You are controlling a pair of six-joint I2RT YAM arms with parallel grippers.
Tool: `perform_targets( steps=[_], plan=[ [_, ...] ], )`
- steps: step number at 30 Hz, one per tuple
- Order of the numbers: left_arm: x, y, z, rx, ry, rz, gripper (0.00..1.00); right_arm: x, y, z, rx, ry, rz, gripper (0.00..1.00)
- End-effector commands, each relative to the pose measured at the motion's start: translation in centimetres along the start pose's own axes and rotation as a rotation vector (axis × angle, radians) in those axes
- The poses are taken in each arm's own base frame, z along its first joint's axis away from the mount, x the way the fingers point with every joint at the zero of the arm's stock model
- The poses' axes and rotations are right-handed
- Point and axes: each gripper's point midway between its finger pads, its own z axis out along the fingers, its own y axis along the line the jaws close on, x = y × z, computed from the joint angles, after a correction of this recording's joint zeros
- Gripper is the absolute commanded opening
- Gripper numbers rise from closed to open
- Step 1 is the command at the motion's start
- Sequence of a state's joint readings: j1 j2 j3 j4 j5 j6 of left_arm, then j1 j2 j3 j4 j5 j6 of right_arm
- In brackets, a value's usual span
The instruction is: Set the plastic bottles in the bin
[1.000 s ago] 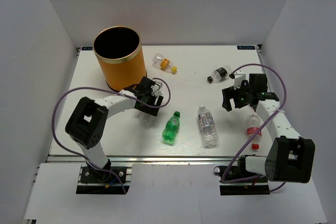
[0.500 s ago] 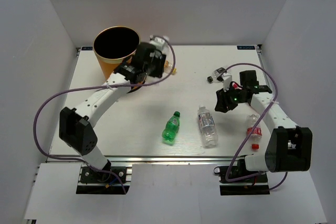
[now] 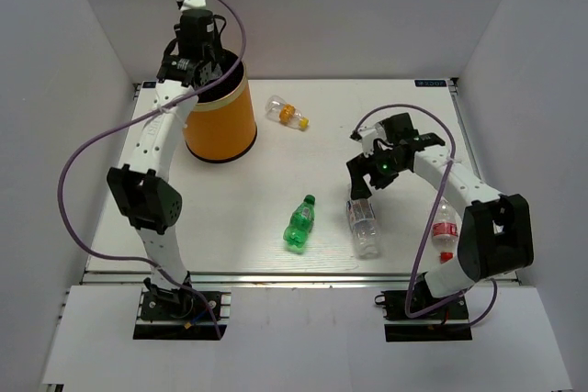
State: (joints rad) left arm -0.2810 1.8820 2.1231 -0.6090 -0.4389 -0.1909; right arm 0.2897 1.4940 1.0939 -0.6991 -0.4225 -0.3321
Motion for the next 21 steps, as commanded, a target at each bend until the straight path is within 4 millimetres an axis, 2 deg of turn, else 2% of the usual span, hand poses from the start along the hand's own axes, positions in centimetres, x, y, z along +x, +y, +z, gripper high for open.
perform_targets(
  steps=[1,3,4,5,6,8,10,13,14,16,17,18,19,20,21],
  plan=[
    [2.0,3.4,1.4,-0.078,0.075,-0.035,0.49,0.4,-0.6,0.6,0.069,0.057,0.047,0.90],
    [3.5,3.4,2.3,-0.066,0.112,-0.027,0.58,1.1,-1.0,1.1,0.098,0.081,0.071,0.90],
    [3.9,4.2,2.6,-0.084,0.124,-0.036,0.73,1.5,-1.3,1.3,0.133,0.099,0.069,0.90],
    [4.2,4.0,3.0,-0.075,0.127,-0.037,0.80,1.8,-1.5,1.4,0.142,0.113,0.081,0.90],
    [4.2,4.3,3.1,-0.075,0.129,-0.040,0.93,2.1,-1.3,1.6,0.145,0.123,0.089,0.90],
    [4.0,4.1,3.2,-0.062,0.122,-0.036,1.00,2.8,-1.4,1.8,0.156,0.143,0.095,0.90],
    [2.3,4.1,2.7,-0.053,0.080,-0.037,1.00,3.7,-1.0,2.0,0.154,0.174,0.103,0.90],
    [0.4,2.3,0.9,0.019,0.035,-0.013,1.00,4.4,-0.9,2.5,0.165,0.209,0.105,0.90],
    [-0.1,1.2,-0.8,0.094,0.030,-0.006,1.00,4.6,-0.7,2.8,0.163,0.222,0.107,0.90],
    [-0.8,-0.1,-2.7,0.183,0.008,-0.003,1.00,5.4,-1.0,3.1,0.183,0.258,0.115,0.90],
    [-0.5,-1.9,-4.1,0.281,0.021,0.001,1.00,5.6,-0.8,3.3,0.185,0.268,0.116,0.90],
    [-0.3,-2.3,-6.0,0.332,0.021,0.002,1.00,5.9,-0.8,3.5,0.186,0.279,0.116,0.90],
    [0.2,-2.8,-6.9,0.380,0.033,0.004,1.00,6.3,-0.9,3.6,0.199,0.290,0.120,0.90],
    [2.4,-4.9,-8.3,0.481,0.086,0.021,1.00,6.6,-0.8,3.9,0.200,0.307,0.113,0.90],
    [3.4,-5.6,-9.4,0.532,0.118,0.028,1.00,7.0,-0.9,4.0,0.202,0.324,0.117,0.90]
  ],
)
